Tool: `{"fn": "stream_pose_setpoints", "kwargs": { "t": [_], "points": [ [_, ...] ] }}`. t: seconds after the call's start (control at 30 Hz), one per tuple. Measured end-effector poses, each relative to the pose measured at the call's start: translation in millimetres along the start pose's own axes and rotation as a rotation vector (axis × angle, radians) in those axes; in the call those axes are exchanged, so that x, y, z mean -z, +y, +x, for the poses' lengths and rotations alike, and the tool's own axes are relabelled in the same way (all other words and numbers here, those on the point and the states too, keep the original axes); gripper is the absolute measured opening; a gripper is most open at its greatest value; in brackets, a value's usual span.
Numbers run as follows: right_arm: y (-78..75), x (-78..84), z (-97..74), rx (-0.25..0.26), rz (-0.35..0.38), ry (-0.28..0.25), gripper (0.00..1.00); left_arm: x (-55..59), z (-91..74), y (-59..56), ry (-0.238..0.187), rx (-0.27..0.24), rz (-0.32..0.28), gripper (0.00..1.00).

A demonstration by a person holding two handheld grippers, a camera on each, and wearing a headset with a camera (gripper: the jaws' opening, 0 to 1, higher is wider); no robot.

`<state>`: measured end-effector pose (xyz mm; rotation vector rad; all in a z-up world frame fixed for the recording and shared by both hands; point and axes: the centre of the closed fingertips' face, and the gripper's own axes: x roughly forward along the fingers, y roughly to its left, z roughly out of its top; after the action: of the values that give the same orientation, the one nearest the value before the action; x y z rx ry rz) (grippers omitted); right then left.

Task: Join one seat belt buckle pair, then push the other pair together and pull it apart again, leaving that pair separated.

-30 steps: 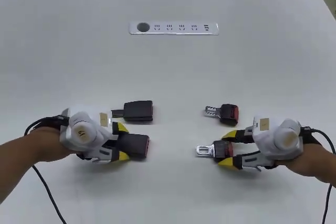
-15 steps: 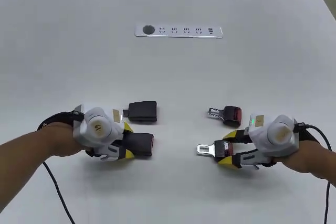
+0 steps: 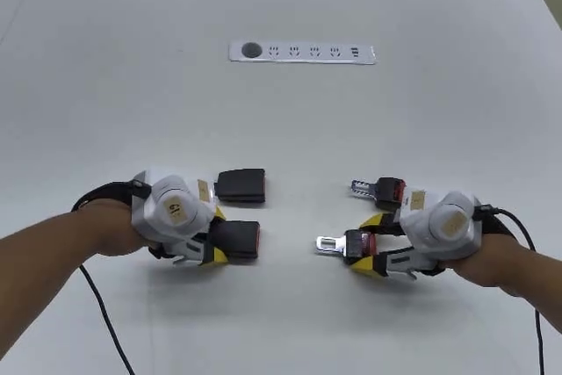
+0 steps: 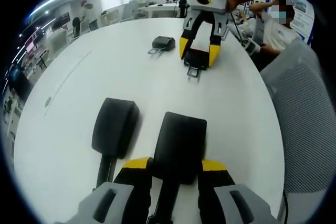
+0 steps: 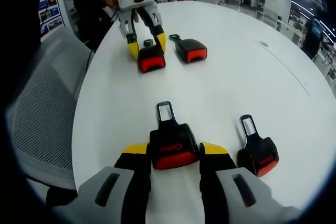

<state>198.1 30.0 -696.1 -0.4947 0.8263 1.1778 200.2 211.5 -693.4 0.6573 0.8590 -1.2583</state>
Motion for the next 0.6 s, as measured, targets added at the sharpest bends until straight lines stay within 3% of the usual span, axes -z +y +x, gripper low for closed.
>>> {"fn": "stream_pose_setpoints", "kwargs": {
  "t": [0.23,0.6],
  "points": [
    [6.5,-16.1,19.6,-0.009,-0.022,0.003,0.35,1.1,-0.1,1.2,0.020,0.010,0.004,0.35],
    [15.1,-40.3,32.2,-0.036,-0.052,-0.023,0.35,1.6,-1.5,2.2,0.026,0.008,-0.004,0.35]
  ]
}}
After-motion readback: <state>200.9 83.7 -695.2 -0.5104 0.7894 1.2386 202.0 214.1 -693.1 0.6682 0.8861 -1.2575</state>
